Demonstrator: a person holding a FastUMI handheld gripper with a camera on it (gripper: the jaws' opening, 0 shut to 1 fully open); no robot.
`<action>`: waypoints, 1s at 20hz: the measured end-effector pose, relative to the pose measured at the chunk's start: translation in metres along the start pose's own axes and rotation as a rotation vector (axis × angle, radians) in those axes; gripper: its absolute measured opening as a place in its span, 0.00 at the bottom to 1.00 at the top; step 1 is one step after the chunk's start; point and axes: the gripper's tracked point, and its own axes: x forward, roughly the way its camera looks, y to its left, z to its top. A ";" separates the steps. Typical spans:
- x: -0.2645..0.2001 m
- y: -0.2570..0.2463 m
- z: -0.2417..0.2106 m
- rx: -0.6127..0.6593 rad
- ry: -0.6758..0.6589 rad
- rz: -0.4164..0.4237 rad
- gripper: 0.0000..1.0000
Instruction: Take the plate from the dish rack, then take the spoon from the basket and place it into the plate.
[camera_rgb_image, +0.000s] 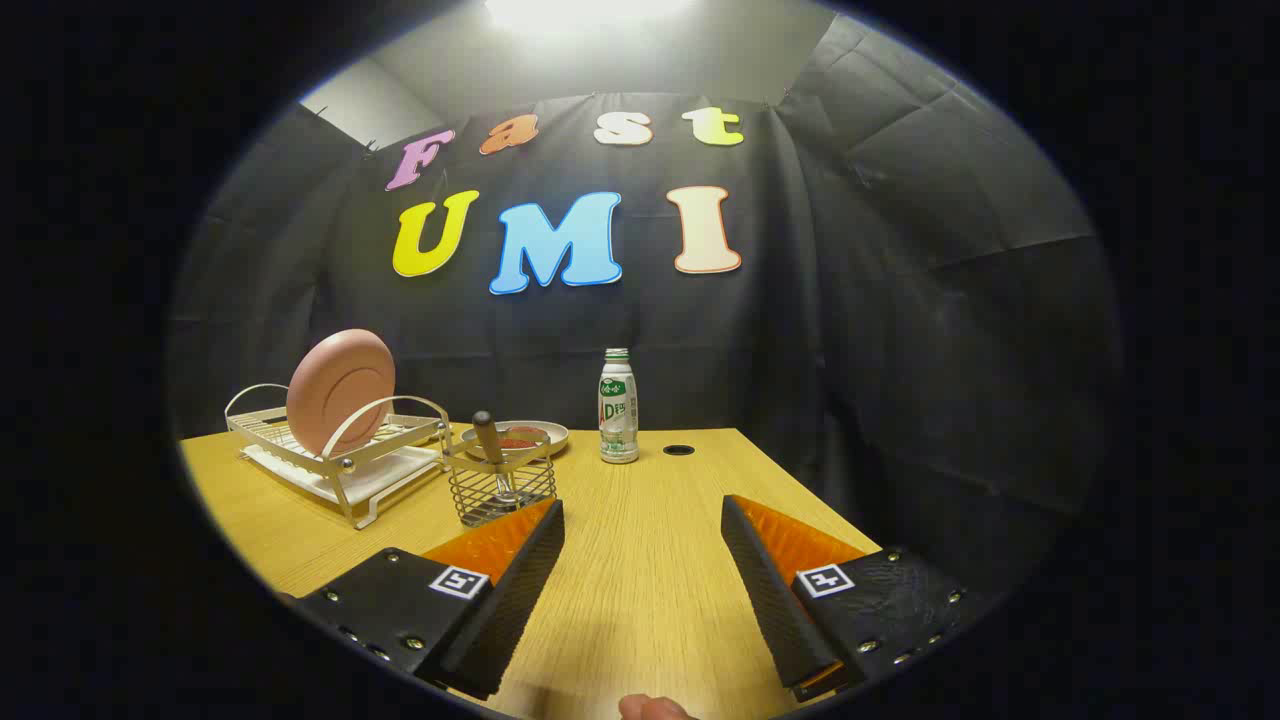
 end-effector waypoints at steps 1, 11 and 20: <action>0.004 0.001 0.000 0.003 -0.003 0.001 0.96; 0.069 -0.015 0.058 0.045 -0.033 -0.058 0.96; 0.014 0.046 0.191 0.031 -0.049 -0.056 0.96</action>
